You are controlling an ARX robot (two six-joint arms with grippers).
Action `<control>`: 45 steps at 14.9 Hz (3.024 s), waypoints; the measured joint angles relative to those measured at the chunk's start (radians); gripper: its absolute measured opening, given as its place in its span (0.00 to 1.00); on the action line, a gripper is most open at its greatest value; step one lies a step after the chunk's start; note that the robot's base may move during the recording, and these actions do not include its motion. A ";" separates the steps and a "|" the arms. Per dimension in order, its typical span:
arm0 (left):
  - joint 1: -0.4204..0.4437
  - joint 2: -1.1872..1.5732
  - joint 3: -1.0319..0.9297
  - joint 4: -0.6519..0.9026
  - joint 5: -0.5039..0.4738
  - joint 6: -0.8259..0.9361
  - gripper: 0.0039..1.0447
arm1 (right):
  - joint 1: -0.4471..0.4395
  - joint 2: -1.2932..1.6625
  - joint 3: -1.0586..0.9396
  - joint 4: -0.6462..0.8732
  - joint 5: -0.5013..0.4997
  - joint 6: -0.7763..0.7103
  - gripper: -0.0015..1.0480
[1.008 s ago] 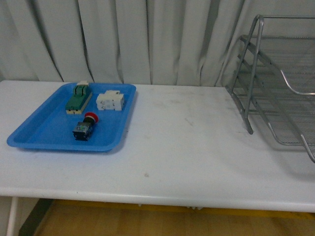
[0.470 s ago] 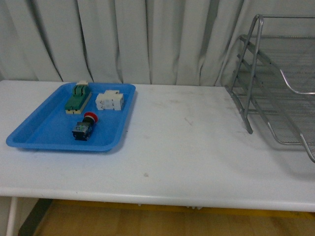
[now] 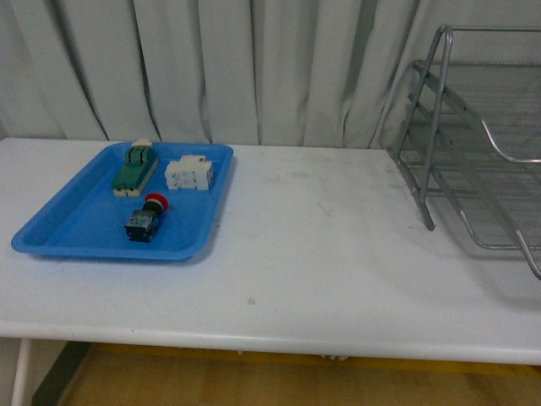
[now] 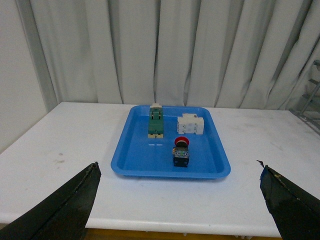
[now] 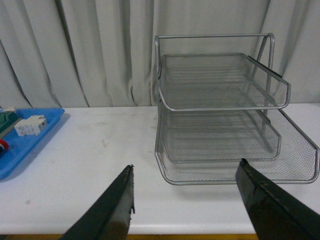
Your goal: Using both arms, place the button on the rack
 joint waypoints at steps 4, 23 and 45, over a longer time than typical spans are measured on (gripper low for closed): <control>0.000 0.000 0.000 0.000 0.000 0.000 0.94 | 0.000 0.000 0.000 0.000 0.000 -0.001 0.94; -0.061 1.834 1.036 0.153 -0.045 -0.084 0.94 | 0.000 0.000 0.000 0.000 0.000 -0.002 0.94; -0.105 2.378 1.583 -0.109 -0.070 -0.011 0.94 | 0.000 0.000 0.000 0.000 0.000 -0.002 0.94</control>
